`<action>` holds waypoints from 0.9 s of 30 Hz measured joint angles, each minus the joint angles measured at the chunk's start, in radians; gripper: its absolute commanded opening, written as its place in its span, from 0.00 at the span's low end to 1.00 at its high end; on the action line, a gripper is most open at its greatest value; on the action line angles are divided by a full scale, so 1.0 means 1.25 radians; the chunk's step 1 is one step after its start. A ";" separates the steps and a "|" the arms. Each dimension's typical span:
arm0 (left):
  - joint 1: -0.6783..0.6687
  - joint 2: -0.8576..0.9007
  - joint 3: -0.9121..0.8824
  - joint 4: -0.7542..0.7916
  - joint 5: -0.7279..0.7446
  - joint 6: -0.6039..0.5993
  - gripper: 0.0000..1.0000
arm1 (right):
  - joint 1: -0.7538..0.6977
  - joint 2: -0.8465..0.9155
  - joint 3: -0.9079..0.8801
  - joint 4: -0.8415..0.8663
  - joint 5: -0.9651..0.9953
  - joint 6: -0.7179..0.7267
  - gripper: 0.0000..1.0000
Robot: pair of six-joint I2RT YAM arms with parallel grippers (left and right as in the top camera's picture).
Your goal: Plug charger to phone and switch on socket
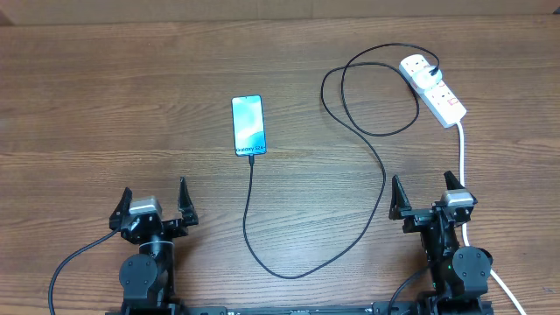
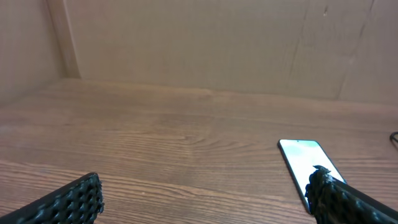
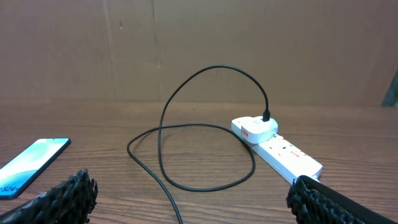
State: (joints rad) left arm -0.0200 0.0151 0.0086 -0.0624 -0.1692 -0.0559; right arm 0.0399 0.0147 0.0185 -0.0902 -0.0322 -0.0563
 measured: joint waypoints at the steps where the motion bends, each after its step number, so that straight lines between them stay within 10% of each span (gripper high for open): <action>1: 0.000 0.000 0.000 0.000 0.000 0.004 1.00 | 0.000 0.000 0.000 0.000 -0.001 0.000 1.00; 27: 0.000 0.000 0.000 -0.001 0.000 0.030 1.00 | 0.000 0.000 0.000 0.000 0.000 0.000 1.00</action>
State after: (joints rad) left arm -0.0200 0.0151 0.0086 -0.0635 -0.1688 -0.0181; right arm 0.0399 0.0147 0.0185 -0.0898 -0.0326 -0.0563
